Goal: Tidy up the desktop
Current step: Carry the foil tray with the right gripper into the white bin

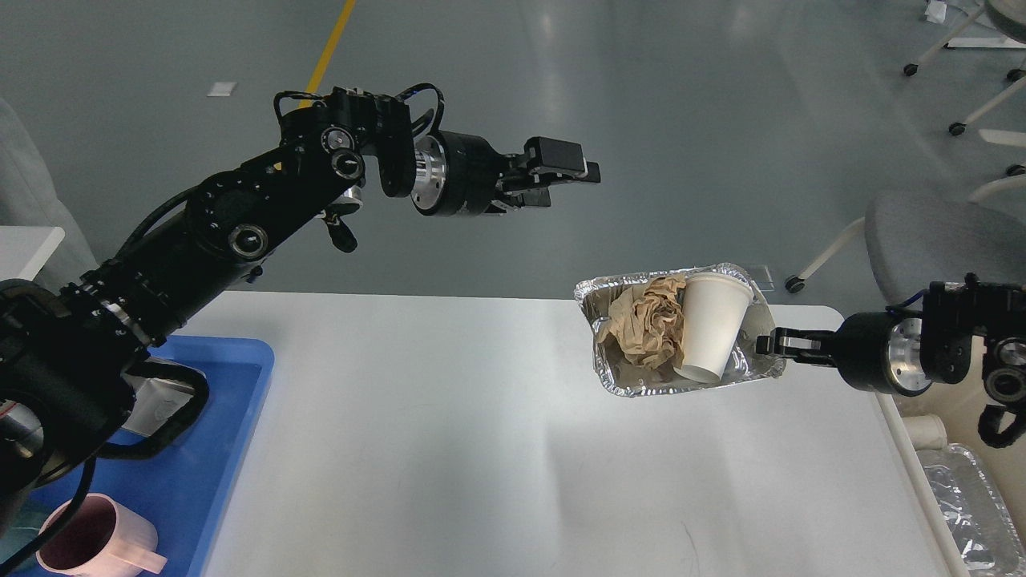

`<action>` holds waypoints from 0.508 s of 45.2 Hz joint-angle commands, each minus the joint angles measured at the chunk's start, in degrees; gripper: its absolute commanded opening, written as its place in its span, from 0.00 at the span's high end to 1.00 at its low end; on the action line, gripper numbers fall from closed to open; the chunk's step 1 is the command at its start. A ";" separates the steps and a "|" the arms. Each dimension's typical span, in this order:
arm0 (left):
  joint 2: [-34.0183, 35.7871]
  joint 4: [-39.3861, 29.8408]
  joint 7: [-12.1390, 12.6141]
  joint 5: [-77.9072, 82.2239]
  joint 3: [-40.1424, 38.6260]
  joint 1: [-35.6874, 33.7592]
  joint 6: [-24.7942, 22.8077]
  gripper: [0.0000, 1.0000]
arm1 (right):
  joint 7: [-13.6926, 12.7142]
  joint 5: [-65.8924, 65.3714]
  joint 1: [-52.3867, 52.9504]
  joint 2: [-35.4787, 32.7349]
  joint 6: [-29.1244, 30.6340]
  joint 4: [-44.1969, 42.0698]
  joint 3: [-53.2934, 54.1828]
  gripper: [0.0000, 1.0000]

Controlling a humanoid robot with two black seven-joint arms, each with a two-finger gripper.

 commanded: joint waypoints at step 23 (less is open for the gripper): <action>7.19 0.01 -1.27 -12.28 -11.99 16.22 28.25 0.18 | -0.45 10.29 -1.57 0.01 -2.17 -23.00 4.72 1.00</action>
